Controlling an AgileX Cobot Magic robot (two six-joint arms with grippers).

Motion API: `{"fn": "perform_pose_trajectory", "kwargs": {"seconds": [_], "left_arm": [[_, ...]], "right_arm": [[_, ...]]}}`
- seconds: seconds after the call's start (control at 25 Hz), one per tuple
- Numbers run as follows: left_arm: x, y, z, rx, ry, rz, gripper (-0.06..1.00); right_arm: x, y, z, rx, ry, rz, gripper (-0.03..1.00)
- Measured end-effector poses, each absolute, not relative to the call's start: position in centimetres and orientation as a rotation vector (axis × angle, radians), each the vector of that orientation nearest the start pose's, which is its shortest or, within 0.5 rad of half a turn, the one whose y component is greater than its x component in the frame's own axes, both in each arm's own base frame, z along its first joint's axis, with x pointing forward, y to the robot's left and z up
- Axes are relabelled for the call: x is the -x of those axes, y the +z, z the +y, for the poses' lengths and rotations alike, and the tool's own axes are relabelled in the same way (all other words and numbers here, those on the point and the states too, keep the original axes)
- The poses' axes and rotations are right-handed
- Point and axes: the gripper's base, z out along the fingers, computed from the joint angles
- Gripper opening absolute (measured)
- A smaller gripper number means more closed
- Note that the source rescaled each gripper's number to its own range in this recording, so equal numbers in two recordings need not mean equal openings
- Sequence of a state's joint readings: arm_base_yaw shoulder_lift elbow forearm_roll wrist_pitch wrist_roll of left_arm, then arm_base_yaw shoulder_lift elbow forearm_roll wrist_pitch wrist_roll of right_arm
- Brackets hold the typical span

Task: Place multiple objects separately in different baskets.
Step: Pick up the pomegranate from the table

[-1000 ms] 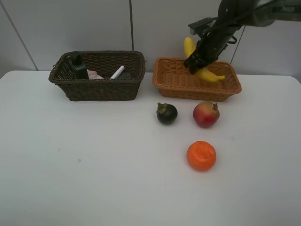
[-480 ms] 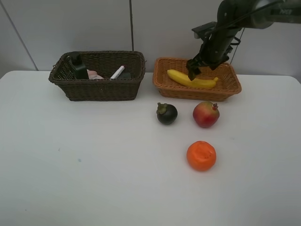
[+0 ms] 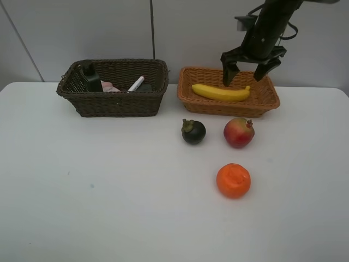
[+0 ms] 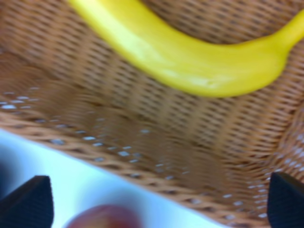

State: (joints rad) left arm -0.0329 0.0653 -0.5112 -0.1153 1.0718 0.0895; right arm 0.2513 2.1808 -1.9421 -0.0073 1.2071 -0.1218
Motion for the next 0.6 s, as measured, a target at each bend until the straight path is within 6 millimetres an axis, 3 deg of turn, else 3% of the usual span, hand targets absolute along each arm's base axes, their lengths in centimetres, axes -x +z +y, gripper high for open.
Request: {"fn": "perform_pose_trajectory", "kwargs": {"seconds": [0.24, 0.6], "left_arm": [[-0.3, 28.0, -0.9, -0.131, -0.106, 2.101, 1.0], [-0.3, 28.0, -0.9, -0.131, -0.106, 2.101, 1.0]], "right_arm": [[-42.4, 22.7, 11.6, 0.505, 0.132, 2.955, 1.0], [-38.1, 17.9, 10.4, 0.534, 0.096, 3.17, 1.0]]}}
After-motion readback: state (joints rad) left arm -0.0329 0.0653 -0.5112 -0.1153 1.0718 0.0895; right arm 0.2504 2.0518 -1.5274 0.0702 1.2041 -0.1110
